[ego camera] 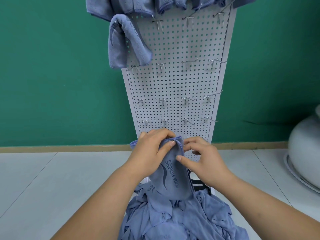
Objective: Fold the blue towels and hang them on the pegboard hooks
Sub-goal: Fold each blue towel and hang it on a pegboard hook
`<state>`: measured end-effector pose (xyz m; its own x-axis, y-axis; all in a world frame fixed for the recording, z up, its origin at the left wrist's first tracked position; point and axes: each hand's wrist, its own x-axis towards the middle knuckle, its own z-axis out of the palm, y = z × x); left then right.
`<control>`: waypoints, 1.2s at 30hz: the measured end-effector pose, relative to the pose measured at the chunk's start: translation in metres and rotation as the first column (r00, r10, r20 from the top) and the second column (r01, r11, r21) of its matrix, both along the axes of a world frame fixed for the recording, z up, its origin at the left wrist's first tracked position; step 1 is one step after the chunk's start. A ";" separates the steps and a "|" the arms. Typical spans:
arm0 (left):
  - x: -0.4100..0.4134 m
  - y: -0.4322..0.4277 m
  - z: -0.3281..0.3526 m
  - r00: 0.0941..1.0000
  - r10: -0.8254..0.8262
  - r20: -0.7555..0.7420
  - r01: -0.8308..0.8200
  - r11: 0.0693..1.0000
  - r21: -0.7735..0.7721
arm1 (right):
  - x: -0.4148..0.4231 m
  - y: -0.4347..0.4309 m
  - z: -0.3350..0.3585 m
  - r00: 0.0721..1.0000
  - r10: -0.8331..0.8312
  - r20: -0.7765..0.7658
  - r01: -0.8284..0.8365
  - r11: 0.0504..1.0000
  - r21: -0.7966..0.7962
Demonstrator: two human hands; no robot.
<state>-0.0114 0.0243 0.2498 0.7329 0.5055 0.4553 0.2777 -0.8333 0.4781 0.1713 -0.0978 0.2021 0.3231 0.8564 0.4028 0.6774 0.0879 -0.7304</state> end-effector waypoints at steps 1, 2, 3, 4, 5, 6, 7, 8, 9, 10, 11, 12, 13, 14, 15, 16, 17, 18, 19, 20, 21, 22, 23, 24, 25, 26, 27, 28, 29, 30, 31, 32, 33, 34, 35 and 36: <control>0.000 -0.001 0.000 1.000 -0.004 -0.006 0.004 1.000 0.006 | 0.001 0.000 0.000 1.000 0.021 0.010 -0.021 1.000 -0.011; 0.001 -0.001 0.000 1.000 -0.008 -0.008 0.008 1.000 0.011 | 0.001 0.000 0.000 0.999 0.042 0.018 -0.042 0.999 -0.014; 0.001 -0.003 0.001 1.000 -0.014 -0.007 0.014 1.000 0.016 | 0.001 0.000 0.001 0.998 0.064 0.028 -0.064 0.998 -0.019; 0.002 -0.003 0.001 1.000 -0.019 -0.001 0.019 1.000 0.020 | 0.001 -0.001 0.002 0.995 0.096 0.030 -0.095 0.995 -0.026; 0.002 -0.004 0.002 1.000 -0.025 0.006 0.025 0.999 0.023 | 0.001 -0.001 0.002 0.991 0.130 0.029 -0.129 0.991 -0.042; 0.002 -0.004 0.002 0.999 -0.031 0.015 0.030 0.999 0.027 | 0.003 -0.001 0.002 0.987 0.158 0.026 -0.156 0.986 -0.063; 0.003 -0.005 0.004 0.999 -0.037 0.024 0.036 0.999 0.033 | 0.005 -0.001 0.001 0.984 0.176 0.035 -0.172 0.981 -0.094; 0.003 -0.005 0.005 0.998 -0.042 0.036 0.040 0.998 0.040 | 0.008 0.000 -0.001 0.982 0.182 0.052 -0.173 0.975 -0.138; 0.003 -0.006 0.006 0.997 -0.045 0.056 0.043 0.998 0.043 | 0.010 0.000 -0.002 0.980 0.186 0.074 -0.169 0.966 -0.197; 0.003 -0.007 0.008 0.995 -0.044 0.085 0.041 0.998 0.038 | 0.014 0.001 -0.004 0.976 0.197 0.092 -0.167 0.951 -0.258; 0.003 -0.008 0.010 0.992 -0.037 0.123 0.035 0.999 0.020 | 0.019 0.000 -0.005 0.972 0.210 0.104 -0.167 0.932 -0.320; 0.002 -0.008 0.012 0.986 -0.022 0.165 0.024 1.000 -0.009 | 0.023 0.000 -0.007 0.970 0.222 0.100 -0.169 0.910 -0.378; 0.000 -0.007 0.014 0.978 -0.001 0.208 0.011 0.999 -0.046 | 0.028 -0.001 -0.008 0.970 0.227 0.089 -0.167 0.884 -0.436; -0.003 -0.005 0.016 0.968 0.022 0.249 0.000 0.996 -0.086 | 0.034 -0.002 -0.012 0.970 0.230 0.078 -0.165 0.860 -0.483; -0.006 -0.001 0.018 0.957 0.046 0.287 -0.009 0.992 -0.129 | 0.041 -0.004 -0.015 0.970 0.232 0.073 -0.159 0.832 -0.531; -0.009 0.003 0.018 0.945 0.076 0.318 -0.021 0.985 -0.172 | 0.047 -0.005 -0.018 0.969 0.238 0.066 -0.160 0.808 -0.567; -0.012 0.008 0.017 0.933 0.109 0.342 -0.036 0.977 -0.212 | 0.053 -0.006 -0.021 0.968 0.243 0.057 -0.162 0.783 -0.600; -0.015 0.013 0.016 0.922 0.142 0.359 -0.052 0.967 -0.248 | 0.058 -0.008 -0.024 0.967 0.253 0.040 -0.174 0.764 -0.621; -0.018 0.018 0.014 0.913 0.170 0.370 -0.065 0.958 -0.280 | 0.061 -0.010 -0.024 0.965 0.263 0.025 -0.187 0.745 -0.640; -0.021 0.023 0.011 0.905 0.195 0.378 -0.075 0.948 -0.309 | 0.064 -0.012 -0.023 0.962 0.272 0.017 -0.194 0.730 -0.656; -0.023 0.027 0.009 0.896 0.218 0.386 -0.082 0.938 -0.338 | 0.066 -0.013 -0.022 0.960 0.278 0.018 -0.196 0.720 -0.666; -0.025 0.031 0.006 0.887 0.241 0.395 -0.088 0.926 -0.368 | 0.068 -0.014 -0.022 0.958 0.285 0.011 -0.205 0.715 -0.669; -0.027 0.034 0.005 0.877 0.261 0.403 -0.090 0.913 -0.397 | 0.069 -0.014 -0.022 0.958 0.286 0.007 -0.208 0.713 -0.670; -0.028 0.036 0.004 0.870 0.276 0.409 -0.090 0.904 -0.418 | 0.070 -0.012 -0.024 0.955 0.296 0.007 -0.216 0.716 -0.664; -0.028 0.037 0.003 0.867 0.280 0.413 -0.088 0.900 -0.427 | 0.069 -0.010 -0.025 0.950 0.311 0.017 -0.223 0.717 -0.660; -0.027 0.036 0.004 0.869 0.274 0.412 -0.084 0.902 -0.423 | 0.068 -0.008 -0.027 0.944 0.327 0.037 -0.225 0.723 -0.653; -0.026 0.034 0.005 0.875 0.259 0.409 -0.077 0.908 -0.412 | 0.066 -0.006 -0.029 0.939 0.340 0.052 -0.226 0.724 -0.652; -0.025 0.032 0.007 0.884 0.237 0.402 -0.065 0.916 -0.396 | 0.063 -0.004 -0.031 0.933 0.357 0.050 -0.242 0.722 -0.648; -0.023 0.028 0.009 0.896 0.209 0.392 -0.050 0.924 -0.379 | 0.058 -0.003 -0.030 0.929 0.368 0.042 -0.254 0.716 -0.651; -0.022 0.024 0.011 0.909 0.179 0.376 -0.034 0.932 -0.360 | 0.052 -0.002 -0.029 0.925 0.377 0.042 -0.262 0.715 -0.649; -0.020 0.019 0.014 0.922 0.148 0.356 -0.019 0.940 -0.342 | 0.047 -0.001 -0.028 0.923 0.380 0.053 -0.261 0.722 -0.641; -0.018 0.015 0.016 0.934 0.119 0.338 -0.003 0.946 -0.324 | 0.043 0.000 -0.028 0.922 0.381 0.068 -0.258 0.735 -0.626; -0.017 0.010 0.018 0.941 0.092 0.325 0.014 0.951 -0.309 | 0.040 0.001 -0.028 0.923 0.376 0.080 -0.253 0.751 -0.609; -0.015 0.006 0.020 0.945 0.072 0.319 0.028 0.954 -0.299 | 0.037 0.002 -0.028 0.926 0.367 0.088 -0.248 0.768 -0.591; -0.014 0.002 0.022 0.947 0.060 0.316 0.038 0.955 -0.293 | 0.034 0.002 -0.026 0.930 0.358 0.088 -0.245 0.779 -0.577; -0.013 0.001 0.022 0.948 0.057 0.314 0.039 0.956 -0.291 | 0.032 0.002 -0.025 0.931 0.357 0.076 -0.255 0.785 -0.565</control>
<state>-0.0246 0.0252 0.2721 0.5703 0.6560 0.4944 0.0793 -0.6430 0.7618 0.2037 -0.0956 0.1775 -0.0224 0.9915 -0.1280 0.7991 -0.0592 -0.5982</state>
